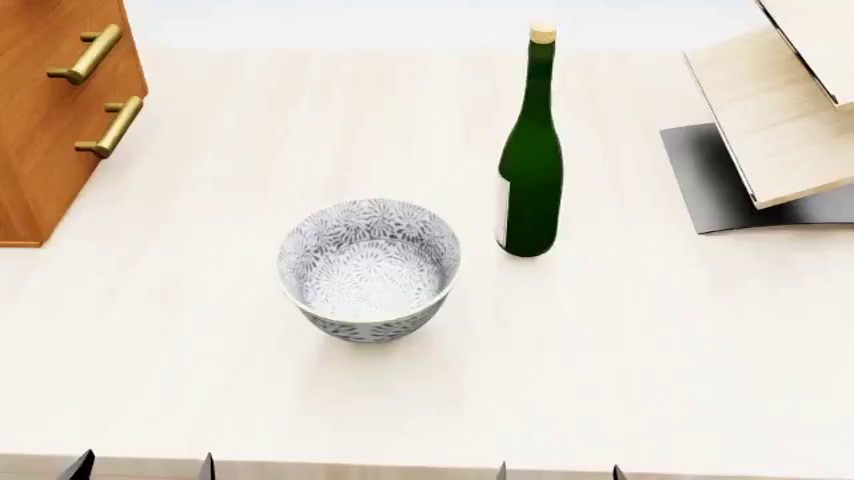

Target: Put the wine bottle on the wine rack.

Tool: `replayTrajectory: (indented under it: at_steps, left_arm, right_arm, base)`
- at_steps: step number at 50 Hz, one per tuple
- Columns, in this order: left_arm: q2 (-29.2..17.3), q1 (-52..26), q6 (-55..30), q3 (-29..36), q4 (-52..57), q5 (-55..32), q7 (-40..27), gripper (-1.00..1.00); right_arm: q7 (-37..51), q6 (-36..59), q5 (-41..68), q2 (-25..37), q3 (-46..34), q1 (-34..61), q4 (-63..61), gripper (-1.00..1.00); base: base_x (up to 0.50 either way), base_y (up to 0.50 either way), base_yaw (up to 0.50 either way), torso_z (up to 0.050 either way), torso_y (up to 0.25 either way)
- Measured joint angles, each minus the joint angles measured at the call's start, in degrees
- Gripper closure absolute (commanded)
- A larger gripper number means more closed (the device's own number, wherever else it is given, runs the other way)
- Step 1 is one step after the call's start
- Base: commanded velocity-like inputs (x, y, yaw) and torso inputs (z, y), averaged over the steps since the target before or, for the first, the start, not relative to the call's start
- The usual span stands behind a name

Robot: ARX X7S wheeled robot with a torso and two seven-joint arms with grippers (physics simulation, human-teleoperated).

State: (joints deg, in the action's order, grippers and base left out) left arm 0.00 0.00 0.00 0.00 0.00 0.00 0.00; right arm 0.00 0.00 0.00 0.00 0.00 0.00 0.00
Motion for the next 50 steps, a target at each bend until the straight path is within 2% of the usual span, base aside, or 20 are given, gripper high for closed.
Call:
replayTrajectory:
  at_steps: [19, 26, 35, 42, 50]
  left_arm:
    - [-2.30, 2.71, 1.27, 2.38, 3.27, -1.15, -2.88, -1.00]
    - [-3.23, 4.94, 0.78, 3.31, 8.07, -1.53, -3.97, -1.00]
    - [-4.42, 9.74, 0.48, 4.04, 19.82, -1.32, -5.76, -1.00]
    - [-5.23, 14.44, 4.23, 4.38, 28.42, 0.83, -7.82, -1.00]
    - [-6.08, 19.64, 14.12, 4.58, 33.80, 4.16, -10.83, -1.00]
  right_arm:
    - [2.15, 1.87, 2.68, 2.64, -2.65, -1.30, -5.27, -1.00]
    - [2.86, 4.87, 4.03, 3.82, -3.21, -2.95, -13.41, -1.00]
    - [4.16, 6.56, 4.74, 5.43, -3.46, -6.39, -26.34, -1.00]
    - [5.03, -0.31, 3.62, 6.23, -3.84, -9.97, -32.54, -1.00]
    - [6.37, -13.14, 1.78, 6.57, -4.07, -13.98, -35.63, -1.00]
  base:
    - [0.00, 0.00, 0.00, 0.000, 0.000]
    - [0.00, 0.00, 0.00, 0.000, 0.000]
    - [0.00, 0.00, 0.00, 0.000, 0.000]
    - [0.00, 0.00, 0.00, 0.000, 0.000]
    - [0.00, 0.00, 0.00, 0.000, 0.000]
